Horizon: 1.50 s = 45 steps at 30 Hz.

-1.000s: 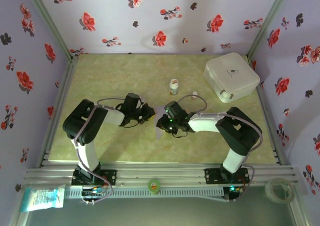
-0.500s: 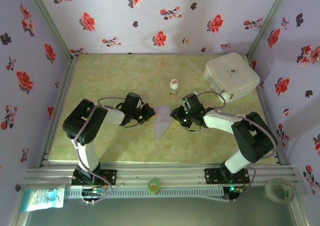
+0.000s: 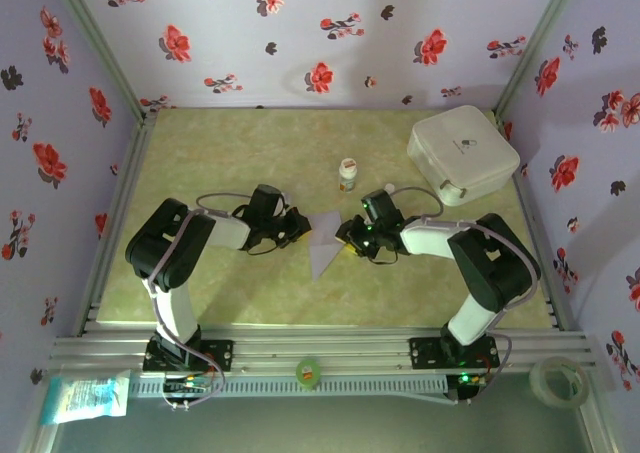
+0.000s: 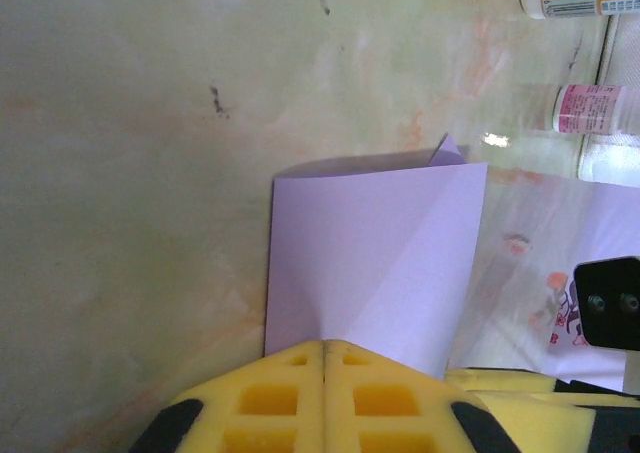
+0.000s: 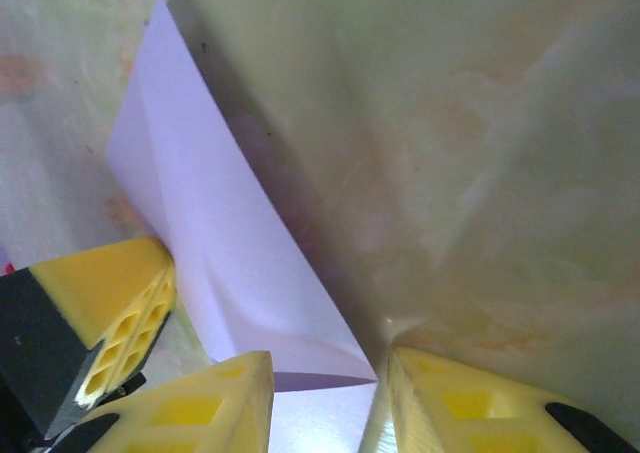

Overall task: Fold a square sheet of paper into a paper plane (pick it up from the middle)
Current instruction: Fold the wing for the fifth time at the center of the table.

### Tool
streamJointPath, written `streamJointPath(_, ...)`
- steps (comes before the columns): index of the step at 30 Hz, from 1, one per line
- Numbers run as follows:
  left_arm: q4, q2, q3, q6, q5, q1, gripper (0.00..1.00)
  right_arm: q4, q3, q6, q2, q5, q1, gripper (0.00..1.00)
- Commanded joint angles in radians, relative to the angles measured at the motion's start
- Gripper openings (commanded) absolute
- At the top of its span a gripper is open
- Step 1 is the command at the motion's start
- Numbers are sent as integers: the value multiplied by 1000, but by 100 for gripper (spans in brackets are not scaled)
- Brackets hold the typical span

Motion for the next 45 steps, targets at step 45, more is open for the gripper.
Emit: streamJointPath(45,-155,-191,25,-4,5,-17,17,220,-101,28,-66,90,8,4)
